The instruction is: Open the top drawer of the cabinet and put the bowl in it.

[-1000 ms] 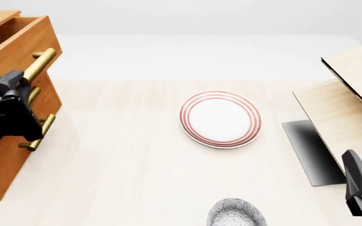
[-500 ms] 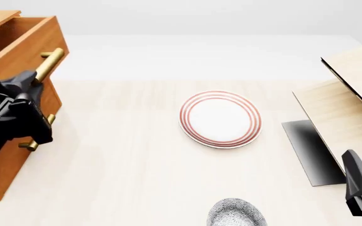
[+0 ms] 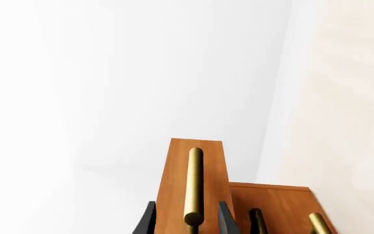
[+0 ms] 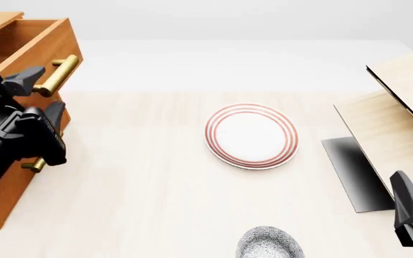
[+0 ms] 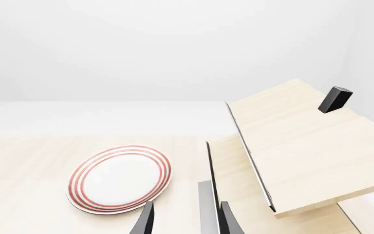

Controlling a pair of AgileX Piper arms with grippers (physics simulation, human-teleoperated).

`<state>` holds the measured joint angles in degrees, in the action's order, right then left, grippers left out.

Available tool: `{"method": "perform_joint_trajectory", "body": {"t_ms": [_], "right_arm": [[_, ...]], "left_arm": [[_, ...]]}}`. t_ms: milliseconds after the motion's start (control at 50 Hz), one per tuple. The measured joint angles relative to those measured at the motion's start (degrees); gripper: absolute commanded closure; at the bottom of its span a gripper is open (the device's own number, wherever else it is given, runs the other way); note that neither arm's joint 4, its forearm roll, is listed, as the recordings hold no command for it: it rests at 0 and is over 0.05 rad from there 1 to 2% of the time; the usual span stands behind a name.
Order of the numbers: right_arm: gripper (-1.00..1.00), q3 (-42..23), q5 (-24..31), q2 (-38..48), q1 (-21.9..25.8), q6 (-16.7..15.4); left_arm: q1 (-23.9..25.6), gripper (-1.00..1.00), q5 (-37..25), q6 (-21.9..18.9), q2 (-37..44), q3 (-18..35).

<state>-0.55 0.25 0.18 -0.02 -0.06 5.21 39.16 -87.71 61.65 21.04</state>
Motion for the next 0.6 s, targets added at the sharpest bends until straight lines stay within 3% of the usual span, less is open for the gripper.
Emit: {"method": "perform_joint_trajectory", "body": {"t_ms": [420, 600], "right_arm": [[-1.00, 0.0, 0.0, 0.0, 0.0, 0.0], [-1.00, 0.0, 0.0, 0.0, 0.0, 0.0]], "left_arm": [[6.6, -1.00, -9.0, 1.3, -11.5, 0.3], [7.1, -1.00, -16.7, 5.8, -17.3, 2.2]]}}
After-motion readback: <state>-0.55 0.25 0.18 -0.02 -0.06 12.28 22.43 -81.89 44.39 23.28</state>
